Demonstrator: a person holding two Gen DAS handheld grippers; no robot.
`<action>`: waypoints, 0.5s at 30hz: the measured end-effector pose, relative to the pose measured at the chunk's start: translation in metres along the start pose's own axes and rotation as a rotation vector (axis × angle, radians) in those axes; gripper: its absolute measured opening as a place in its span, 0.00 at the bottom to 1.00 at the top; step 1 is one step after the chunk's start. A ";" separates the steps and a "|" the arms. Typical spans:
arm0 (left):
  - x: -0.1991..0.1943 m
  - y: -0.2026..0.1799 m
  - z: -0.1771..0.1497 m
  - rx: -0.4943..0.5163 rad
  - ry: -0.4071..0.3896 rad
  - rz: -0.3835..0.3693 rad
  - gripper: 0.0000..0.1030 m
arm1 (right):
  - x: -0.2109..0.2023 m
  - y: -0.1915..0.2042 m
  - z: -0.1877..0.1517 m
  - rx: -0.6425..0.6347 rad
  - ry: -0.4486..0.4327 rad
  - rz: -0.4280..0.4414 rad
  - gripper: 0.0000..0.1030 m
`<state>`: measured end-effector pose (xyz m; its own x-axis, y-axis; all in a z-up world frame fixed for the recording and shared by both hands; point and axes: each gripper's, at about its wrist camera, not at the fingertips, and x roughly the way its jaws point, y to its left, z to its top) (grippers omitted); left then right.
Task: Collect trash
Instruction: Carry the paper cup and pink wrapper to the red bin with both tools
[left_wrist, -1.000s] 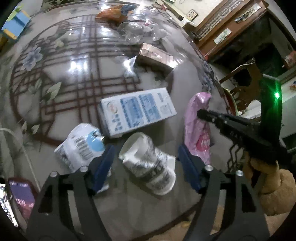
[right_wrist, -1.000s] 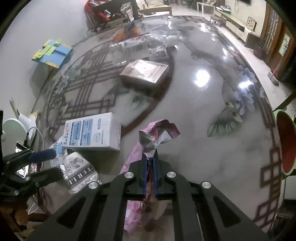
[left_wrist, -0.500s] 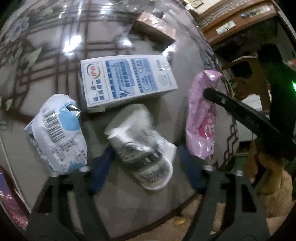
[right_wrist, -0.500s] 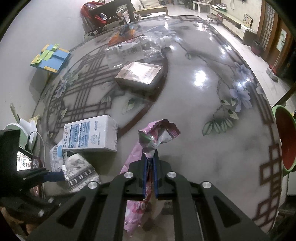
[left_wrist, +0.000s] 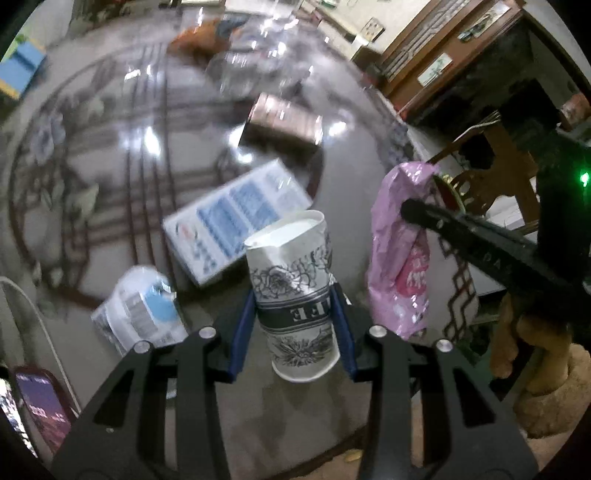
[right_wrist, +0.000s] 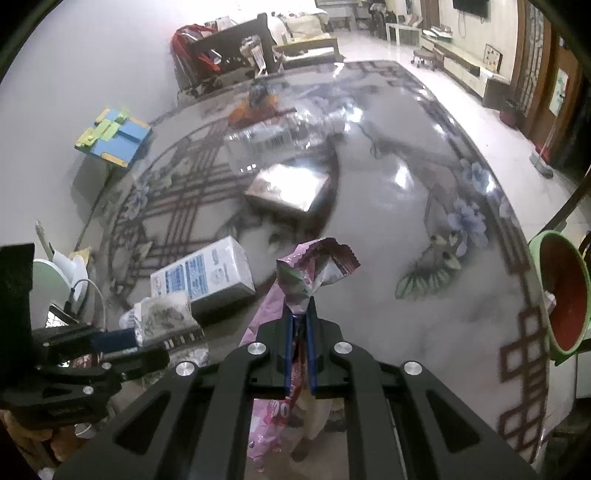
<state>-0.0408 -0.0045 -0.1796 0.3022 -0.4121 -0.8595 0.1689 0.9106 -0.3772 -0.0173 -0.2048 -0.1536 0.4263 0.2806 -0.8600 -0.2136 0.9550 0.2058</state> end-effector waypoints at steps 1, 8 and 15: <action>-0.005 -0.003 0.004 0.007 -0.020 0.000 0.37 | -0.003 0.000 0.001 0.001 -0.009 0.002 0.06; -0.028 -0.018 0.033 0.042 -0.141 0.015 0.37 | -0.026 -0.003 0.012 0.012 -0.082 0.002 0.06; -0.046 -0.044 0.069 0.063 -0.251 0.011 0.37 | -0.050 -0.005 0.022 0.015 -0.153 -0.003 0.06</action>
<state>0.0024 -0.0278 -0.0999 0.5264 -0.4039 -0.7482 0.2203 0.9147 -0.3388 -0.0177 -0.2213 -0.1014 0.5562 0.2876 -0.7797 -0.1996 0.9570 0.2106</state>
